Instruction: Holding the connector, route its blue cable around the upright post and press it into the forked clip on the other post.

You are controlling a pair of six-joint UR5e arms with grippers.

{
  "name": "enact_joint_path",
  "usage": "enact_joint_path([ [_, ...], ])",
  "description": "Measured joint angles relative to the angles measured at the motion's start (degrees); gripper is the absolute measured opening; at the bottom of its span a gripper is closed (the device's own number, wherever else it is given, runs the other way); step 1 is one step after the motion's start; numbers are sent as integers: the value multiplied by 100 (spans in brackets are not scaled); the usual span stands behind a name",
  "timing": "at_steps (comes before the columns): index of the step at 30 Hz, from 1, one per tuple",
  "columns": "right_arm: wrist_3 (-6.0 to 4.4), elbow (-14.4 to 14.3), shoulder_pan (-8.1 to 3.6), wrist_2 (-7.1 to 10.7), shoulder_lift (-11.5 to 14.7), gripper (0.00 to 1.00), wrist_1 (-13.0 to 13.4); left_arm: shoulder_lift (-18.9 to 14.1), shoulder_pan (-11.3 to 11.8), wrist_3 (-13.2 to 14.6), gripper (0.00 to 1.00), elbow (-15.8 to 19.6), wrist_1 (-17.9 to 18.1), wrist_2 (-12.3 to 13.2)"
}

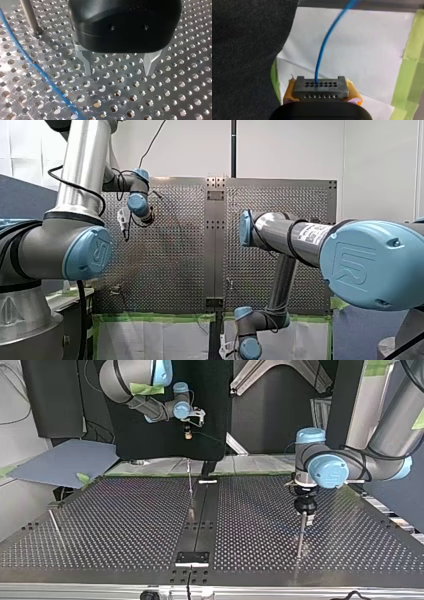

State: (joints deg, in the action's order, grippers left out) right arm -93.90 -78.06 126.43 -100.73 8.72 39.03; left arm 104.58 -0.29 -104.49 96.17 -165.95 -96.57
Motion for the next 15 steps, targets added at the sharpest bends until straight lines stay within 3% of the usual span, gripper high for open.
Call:
enact_joint_path([
  [15, -6, -667, -154, -139, 625, 0, 653, 2, -14, -1, 100, 2, -7, -6],
])
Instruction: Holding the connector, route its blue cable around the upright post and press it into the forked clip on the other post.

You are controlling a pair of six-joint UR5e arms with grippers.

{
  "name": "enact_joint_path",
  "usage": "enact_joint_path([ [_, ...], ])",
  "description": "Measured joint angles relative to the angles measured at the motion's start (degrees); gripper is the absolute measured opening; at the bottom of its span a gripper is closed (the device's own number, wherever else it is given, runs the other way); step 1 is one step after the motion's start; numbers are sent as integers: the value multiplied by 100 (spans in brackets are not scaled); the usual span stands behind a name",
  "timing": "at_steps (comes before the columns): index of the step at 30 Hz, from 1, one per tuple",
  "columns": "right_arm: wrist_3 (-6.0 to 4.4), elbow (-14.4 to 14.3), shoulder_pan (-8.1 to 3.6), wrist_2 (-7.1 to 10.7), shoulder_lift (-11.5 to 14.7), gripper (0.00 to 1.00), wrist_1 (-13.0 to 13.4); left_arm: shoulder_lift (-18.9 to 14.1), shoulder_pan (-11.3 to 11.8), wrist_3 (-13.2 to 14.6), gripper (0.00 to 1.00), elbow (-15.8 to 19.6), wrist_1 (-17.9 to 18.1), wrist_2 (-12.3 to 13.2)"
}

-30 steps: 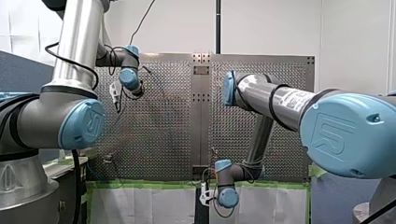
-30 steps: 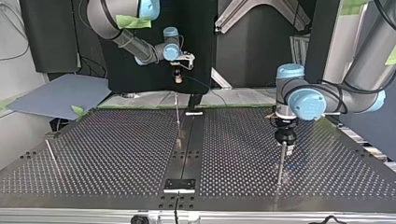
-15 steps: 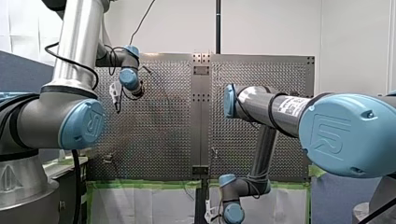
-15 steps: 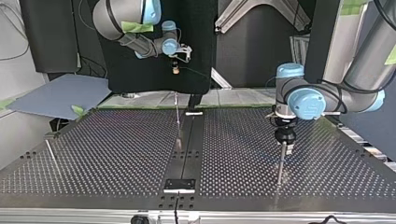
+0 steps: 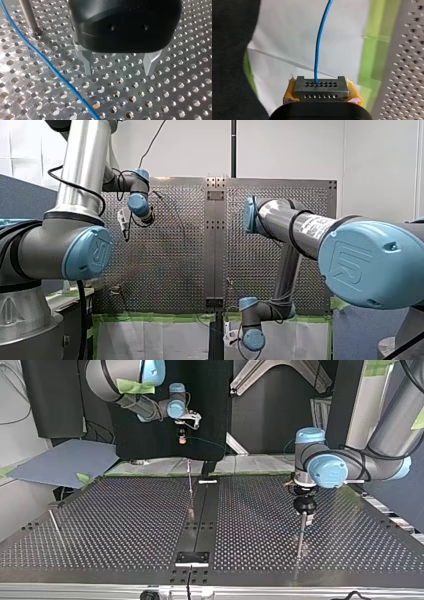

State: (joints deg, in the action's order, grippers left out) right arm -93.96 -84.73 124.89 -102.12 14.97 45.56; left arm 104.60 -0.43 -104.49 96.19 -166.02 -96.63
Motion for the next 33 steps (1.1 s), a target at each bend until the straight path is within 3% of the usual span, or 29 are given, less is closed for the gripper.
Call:
enact_joint_path([
  [16, -13, -776, -37, -352, 777, 0, 778, 1, -25, 0, 100, 0, -2, -13],
  [33, -32, -1596, -193, -365, 1596, 0, 1596, 0, -28, -7, 100, 1, -10, -35],
])
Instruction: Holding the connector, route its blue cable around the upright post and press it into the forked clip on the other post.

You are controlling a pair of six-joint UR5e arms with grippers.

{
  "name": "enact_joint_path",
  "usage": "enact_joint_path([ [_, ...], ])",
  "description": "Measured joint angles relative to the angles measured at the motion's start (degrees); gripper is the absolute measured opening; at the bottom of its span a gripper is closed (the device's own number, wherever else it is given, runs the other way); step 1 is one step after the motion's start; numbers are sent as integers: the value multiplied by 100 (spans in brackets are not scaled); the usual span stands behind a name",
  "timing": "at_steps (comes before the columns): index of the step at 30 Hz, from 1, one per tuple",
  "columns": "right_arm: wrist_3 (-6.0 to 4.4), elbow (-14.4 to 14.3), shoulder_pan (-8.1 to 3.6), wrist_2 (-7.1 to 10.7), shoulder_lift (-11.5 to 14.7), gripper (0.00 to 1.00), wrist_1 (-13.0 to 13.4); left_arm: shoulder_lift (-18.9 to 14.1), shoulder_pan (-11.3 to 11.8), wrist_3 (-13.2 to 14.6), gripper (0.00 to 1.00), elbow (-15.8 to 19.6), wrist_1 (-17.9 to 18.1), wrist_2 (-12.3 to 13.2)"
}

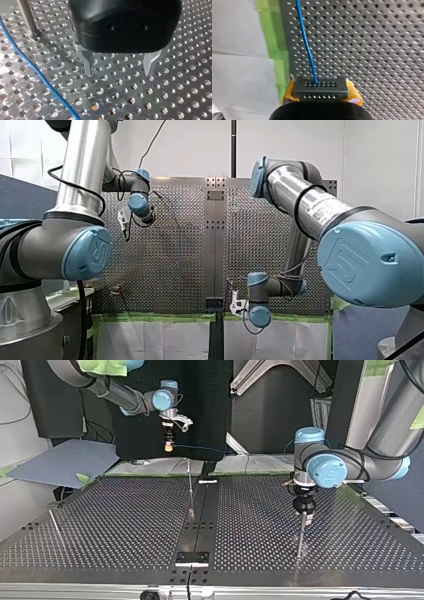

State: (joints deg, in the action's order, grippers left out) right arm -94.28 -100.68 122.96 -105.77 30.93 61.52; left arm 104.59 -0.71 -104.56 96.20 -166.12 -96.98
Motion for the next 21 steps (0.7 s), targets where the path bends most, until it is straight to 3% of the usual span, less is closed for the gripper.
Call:
enact_joint_path([
  [4, -18, -214, -39, -6, 164, 0, 215, -1, -1, -3, 100, -1, 0, -1],
  [10, -149, -505, -109, 53, 206, 0, 506, -1, -16, 3, 100, 0, -2, -21],
  [15, -162, -720, -165, 102, 208, 0, 720, -4, -47, 6, 100, 0, -12, -56],
  [21, -173, -905, -246, 298, 208, 0, 973, -5, -92, 10, 100, 1, -25, -85],
])
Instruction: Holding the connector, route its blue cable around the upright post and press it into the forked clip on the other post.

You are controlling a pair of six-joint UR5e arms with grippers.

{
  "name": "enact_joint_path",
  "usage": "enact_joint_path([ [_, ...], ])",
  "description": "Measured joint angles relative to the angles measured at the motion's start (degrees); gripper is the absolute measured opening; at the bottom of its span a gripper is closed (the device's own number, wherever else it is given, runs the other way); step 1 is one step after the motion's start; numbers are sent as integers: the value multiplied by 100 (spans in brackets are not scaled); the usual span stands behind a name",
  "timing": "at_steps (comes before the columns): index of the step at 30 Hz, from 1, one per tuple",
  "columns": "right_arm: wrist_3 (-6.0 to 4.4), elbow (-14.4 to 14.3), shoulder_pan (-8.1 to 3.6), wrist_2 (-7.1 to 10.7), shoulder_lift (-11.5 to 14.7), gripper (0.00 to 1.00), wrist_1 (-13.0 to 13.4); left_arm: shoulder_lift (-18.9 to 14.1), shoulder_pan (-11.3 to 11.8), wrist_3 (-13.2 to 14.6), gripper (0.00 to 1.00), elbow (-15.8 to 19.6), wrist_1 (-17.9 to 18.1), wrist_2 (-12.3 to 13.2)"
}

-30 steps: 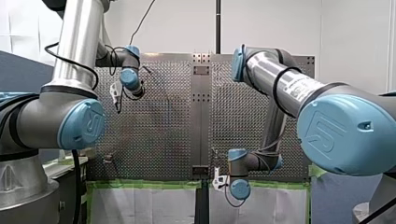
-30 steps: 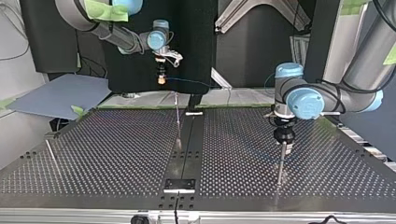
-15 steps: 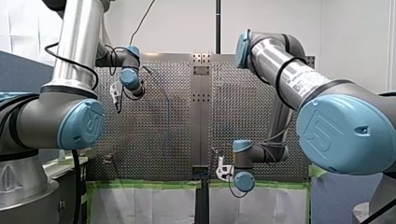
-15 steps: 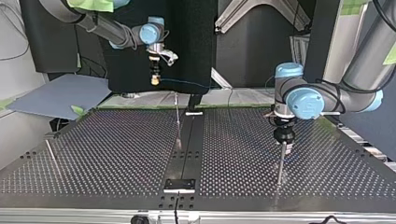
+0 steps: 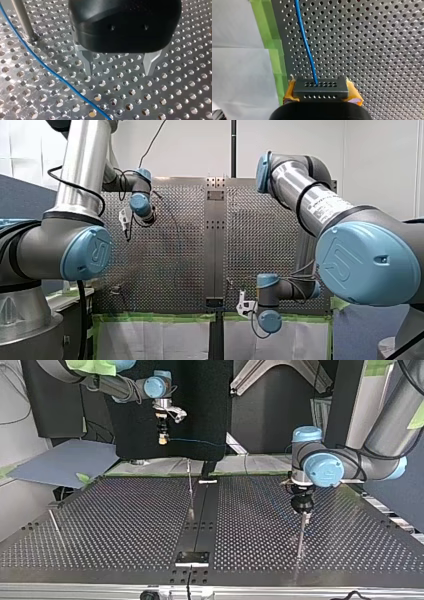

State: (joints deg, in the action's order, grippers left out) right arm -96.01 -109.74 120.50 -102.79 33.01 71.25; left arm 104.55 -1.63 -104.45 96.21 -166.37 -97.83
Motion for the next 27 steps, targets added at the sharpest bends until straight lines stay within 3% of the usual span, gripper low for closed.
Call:
enact_joint_path([
  [11, -7, 66, -180, 462, 0, 0, 460, 0, -71, 4, 100, -1, -2, -103],
  [19, -7, 128, -269, 709, 1, 0, 503, 1, -97, 21, 100, -5, -9, -152],
  [27, -15, 144, -319, 803, 0, 0, 479, 0, -108, -14, 100, 0, -195, -355],
])
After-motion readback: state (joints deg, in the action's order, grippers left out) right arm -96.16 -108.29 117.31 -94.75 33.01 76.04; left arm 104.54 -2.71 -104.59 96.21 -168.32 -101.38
